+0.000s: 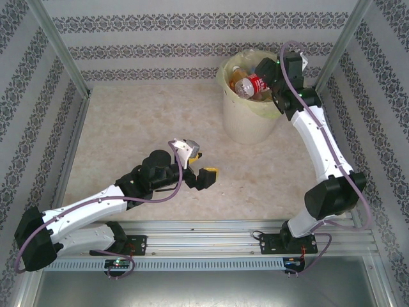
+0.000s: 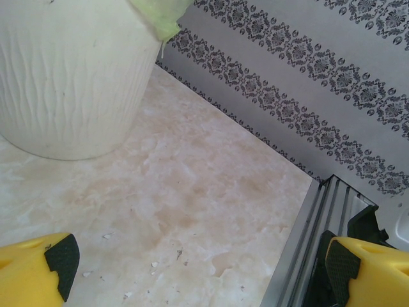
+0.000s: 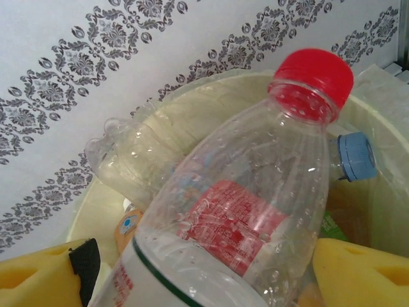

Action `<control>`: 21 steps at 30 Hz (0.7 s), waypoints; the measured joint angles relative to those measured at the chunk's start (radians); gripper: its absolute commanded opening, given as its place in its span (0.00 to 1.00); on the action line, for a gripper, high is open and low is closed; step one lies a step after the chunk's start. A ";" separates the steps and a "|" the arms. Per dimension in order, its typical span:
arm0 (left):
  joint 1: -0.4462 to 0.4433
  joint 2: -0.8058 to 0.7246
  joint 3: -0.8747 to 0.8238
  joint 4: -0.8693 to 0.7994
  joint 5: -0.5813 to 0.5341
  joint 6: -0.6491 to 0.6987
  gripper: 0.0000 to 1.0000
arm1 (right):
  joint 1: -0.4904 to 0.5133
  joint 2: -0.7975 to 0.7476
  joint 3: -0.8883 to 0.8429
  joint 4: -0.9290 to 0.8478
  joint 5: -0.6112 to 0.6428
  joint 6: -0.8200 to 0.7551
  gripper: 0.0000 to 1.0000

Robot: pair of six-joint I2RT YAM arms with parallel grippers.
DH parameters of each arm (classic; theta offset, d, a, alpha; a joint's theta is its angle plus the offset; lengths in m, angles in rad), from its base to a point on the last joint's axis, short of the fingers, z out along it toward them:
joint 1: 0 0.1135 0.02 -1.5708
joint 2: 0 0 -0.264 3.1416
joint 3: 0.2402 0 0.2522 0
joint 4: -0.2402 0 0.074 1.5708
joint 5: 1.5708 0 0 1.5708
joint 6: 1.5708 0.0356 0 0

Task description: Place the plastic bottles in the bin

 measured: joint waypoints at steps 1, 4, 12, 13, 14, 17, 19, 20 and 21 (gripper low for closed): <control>0.000 0.000 0.000 0.000 0.000 0.000 1.00 | 0.000 0.006 0.021 -0.010 -0.009 0.000 0.82; 0.000 0.000 0.000 0.000 0.000 0.000 1.00 | 0.000 0.034 0.079 -0.024 -0.034 -0.006 0.77; 0.000 -0.005 0.000 0.000 -0.001 0.000 1.00 | 0.000 0.142 0.229 -0.124 -0.093 -0.015 0.81; 0.000 -0.005 0.000 0.000 -0.001 0.000 1.00 | 0.000 0.153 0.239 -0.138 -0.096 -0.015 0.81; 0.000 -0.005 0.000 0.000 -0.001 0.000 1.00 | 0.001 0.161 0.246 -0.151 -0.097 -0.015 0.82; 0.000 -0.005 0.000 0.000 -0.001 0.000 1.00 | 0.001 0.180 0.262 -0.182 -0.098 -0.010 0.83; 0.000 -0.005 0.000 0.000 -0.001 0.000 1.00 | 0.003 0.190 0.271 -0.204 -0.098 -0.008 0.81; 0.000 -0.005 0.000 0.000 -0.001 0.000 1.00 | 0.003 0.197 0.278 -0.216 -0.098 -0.008 0.79; 0.000 -0.005 0.000 0.000 -0.001 0.001 1.00 | 0.003 0.203 0.286 -0.224 -0.099 -0.007 0.77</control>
